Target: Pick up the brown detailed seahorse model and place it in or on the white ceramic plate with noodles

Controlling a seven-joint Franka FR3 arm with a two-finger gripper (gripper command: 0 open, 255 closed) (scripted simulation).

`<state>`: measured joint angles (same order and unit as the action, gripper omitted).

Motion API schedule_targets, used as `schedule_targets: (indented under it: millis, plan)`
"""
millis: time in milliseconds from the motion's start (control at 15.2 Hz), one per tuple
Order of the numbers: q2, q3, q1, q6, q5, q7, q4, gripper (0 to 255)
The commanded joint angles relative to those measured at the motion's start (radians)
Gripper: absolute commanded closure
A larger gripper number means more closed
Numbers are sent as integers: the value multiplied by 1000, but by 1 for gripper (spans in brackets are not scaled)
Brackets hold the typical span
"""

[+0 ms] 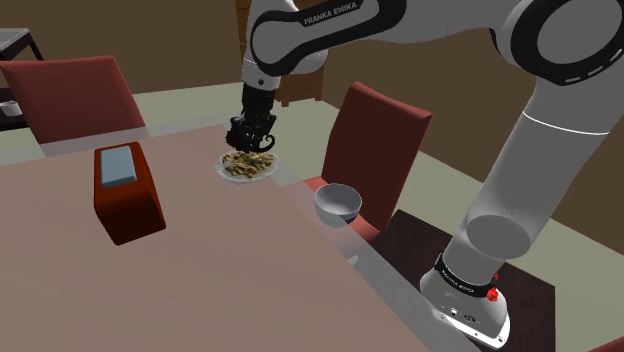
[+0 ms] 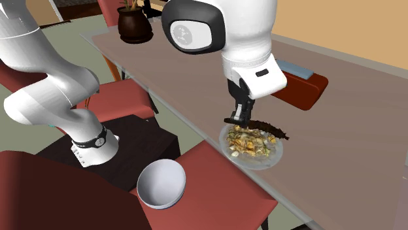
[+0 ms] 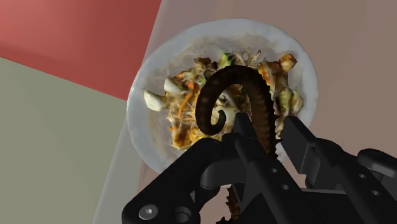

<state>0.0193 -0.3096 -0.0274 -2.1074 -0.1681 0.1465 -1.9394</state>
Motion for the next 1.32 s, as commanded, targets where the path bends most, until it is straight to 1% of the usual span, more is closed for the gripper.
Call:
schedule_targets:
  millis: [0, 198, 660, 726, 1056, 1254]
  plan:
    - [10, -2, 2, -28, 1, 0, -17, 255]
    - [20, -2, 3, -64, 2, -4, -43, 255]
    - [20, -3, 3, -64, 2, -4, -43, 255]
    - [20, -3, 3, -64, 2, -4, -43, 0]
    - [20, -3, 3, -64, 2, -4, -43, 0]
    - [-23, 6, -7, 30, -7, -10, 7, 0]
